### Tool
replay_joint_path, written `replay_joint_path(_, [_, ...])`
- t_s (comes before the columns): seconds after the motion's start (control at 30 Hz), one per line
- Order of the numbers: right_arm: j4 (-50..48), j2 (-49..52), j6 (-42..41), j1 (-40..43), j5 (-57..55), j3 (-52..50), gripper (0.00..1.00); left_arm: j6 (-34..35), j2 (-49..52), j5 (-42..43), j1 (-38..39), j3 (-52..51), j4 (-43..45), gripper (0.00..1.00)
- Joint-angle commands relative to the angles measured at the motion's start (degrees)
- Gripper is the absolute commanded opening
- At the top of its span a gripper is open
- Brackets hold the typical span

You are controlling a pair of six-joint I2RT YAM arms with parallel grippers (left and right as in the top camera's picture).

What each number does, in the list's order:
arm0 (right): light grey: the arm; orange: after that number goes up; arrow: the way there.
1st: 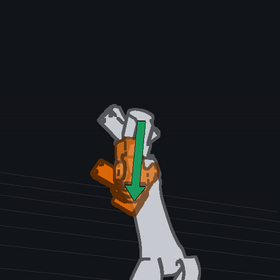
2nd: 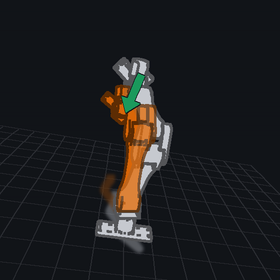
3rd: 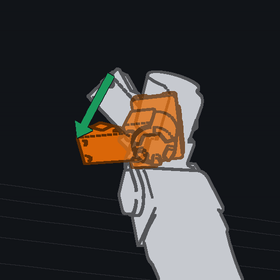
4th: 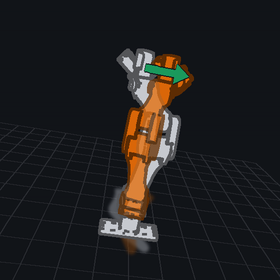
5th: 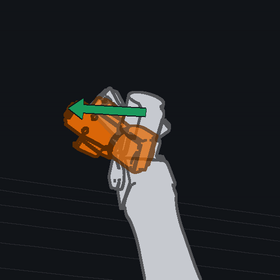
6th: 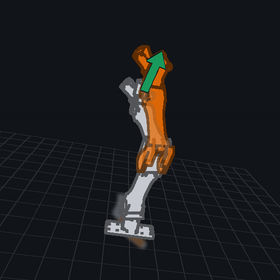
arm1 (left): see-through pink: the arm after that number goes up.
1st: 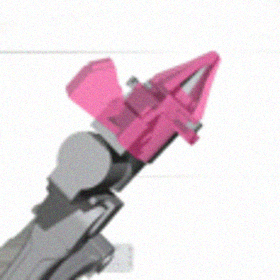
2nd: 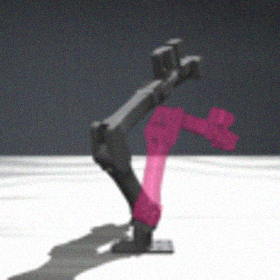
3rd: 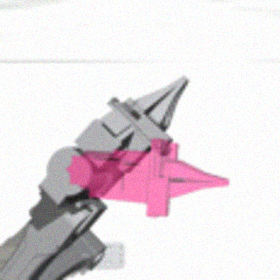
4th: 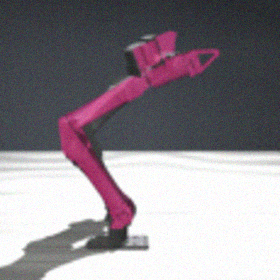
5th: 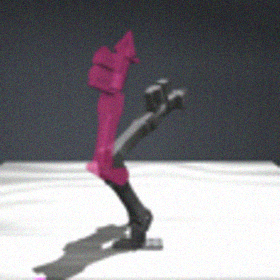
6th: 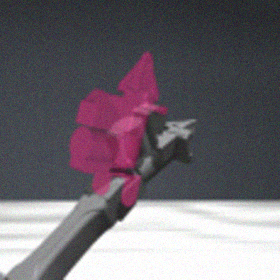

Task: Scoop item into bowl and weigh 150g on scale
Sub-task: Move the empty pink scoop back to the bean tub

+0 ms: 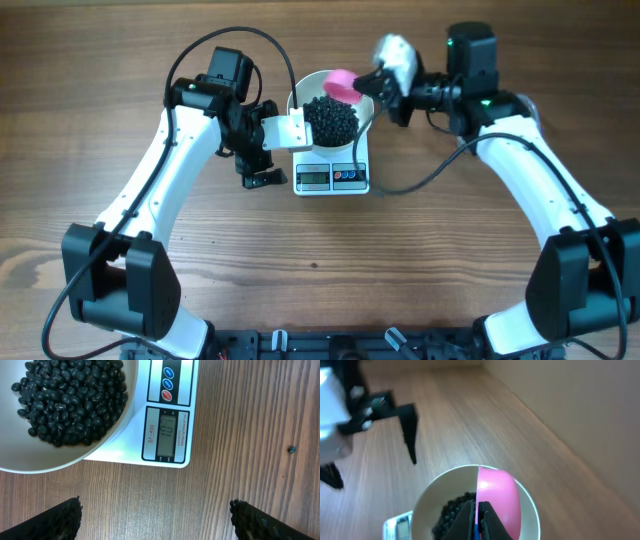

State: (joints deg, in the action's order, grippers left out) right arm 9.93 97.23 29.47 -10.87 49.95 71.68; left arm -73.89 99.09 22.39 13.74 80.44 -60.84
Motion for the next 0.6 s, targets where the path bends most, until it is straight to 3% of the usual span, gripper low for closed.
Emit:
replay_joint_path(0.0, [-0.83, 0.68, -23.52, 5.84, 2.8, -0.11, 0.04, -0.9, -0.72, 0.7, -0.37, 0.0, -0.04, 1.0])
replay_joint_path(0.23, [2.27, 0.59, -38.32, 19.39, 8.63, -0.11, 0.04, -0.9, -0.72, 0.7, -0.37, 0.0, -0.04, 1.0])
replay_joint_path(0.43, [14.6, 0.59, -36.0, 28.65, 7.45, -0.13, 0.04, -0.9, -0.72, 0.7, -0.37, 0.0, -0.04, 1.0])
replay_joint_path(0.57, [22.01, 0.59, -33.9, 31.76, 0.11, -0.13, 0.04, -0.9, -0.72, 0.7, -0.37, 0.0, -0.04, 1.0])
